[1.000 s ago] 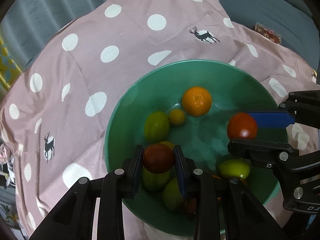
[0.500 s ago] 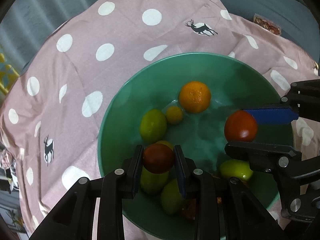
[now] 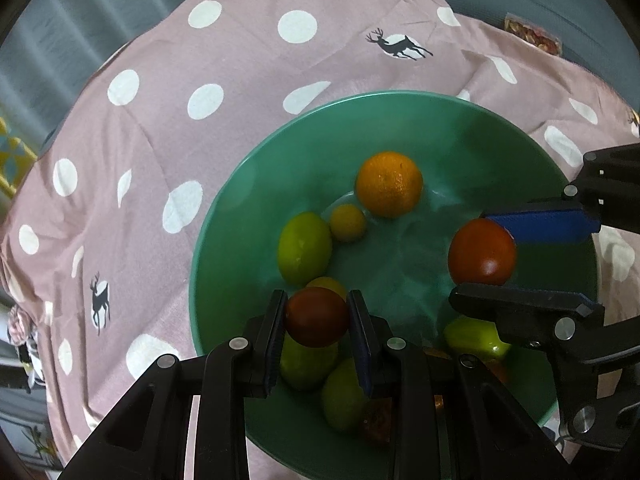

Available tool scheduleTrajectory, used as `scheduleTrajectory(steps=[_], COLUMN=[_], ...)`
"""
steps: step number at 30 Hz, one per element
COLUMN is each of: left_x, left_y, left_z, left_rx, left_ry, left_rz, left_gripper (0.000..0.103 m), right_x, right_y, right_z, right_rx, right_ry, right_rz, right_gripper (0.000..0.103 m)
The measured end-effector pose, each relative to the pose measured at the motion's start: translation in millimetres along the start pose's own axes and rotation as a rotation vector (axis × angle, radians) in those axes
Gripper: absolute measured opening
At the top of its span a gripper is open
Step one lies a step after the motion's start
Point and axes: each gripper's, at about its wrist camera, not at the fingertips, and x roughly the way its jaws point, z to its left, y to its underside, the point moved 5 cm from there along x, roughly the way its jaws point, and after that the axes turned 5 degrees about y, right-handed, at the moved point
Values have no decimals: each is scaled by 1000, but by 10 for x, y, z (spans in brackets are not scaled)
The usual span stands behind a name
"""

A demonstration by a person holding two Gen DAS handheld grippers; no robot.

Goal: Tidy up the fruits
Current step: 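Lower both cherry tomatoes into the bowl and open both grippers, then withdraw both open grippers from the bowl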

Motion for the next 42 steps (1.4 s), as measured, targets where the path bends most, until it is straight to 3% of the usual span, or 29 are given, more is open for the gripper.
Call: scheduleTrajectory(steps=[22, 35, 36, 38, 42], left_x=[44, -26, -39, -95, -230], left_y=[6, -8, -10, -9, 10], left_z=[-24, -17, -8, 18, 74], left_rx=[8, -28, -32, -45, -81], left_ry=[-7, -9, -12, -20, -28], left_rz=[24, -5, -7, -22, -56], left_gripper=[30, 31, 32, 48, 70], right_x=[43, -8, -25, -88, -226], right_y=[27, 29, 26, 20, 13], right_z=[15, -25, -27, -30, -53], right_rx=[-7, 14, 16, 23, 41], right_ry=[5, 10, 10, 15, 32], right_rz=[8, -15, -21, -39, -76], right_gripper=[35, 37, 40, 45, 66])
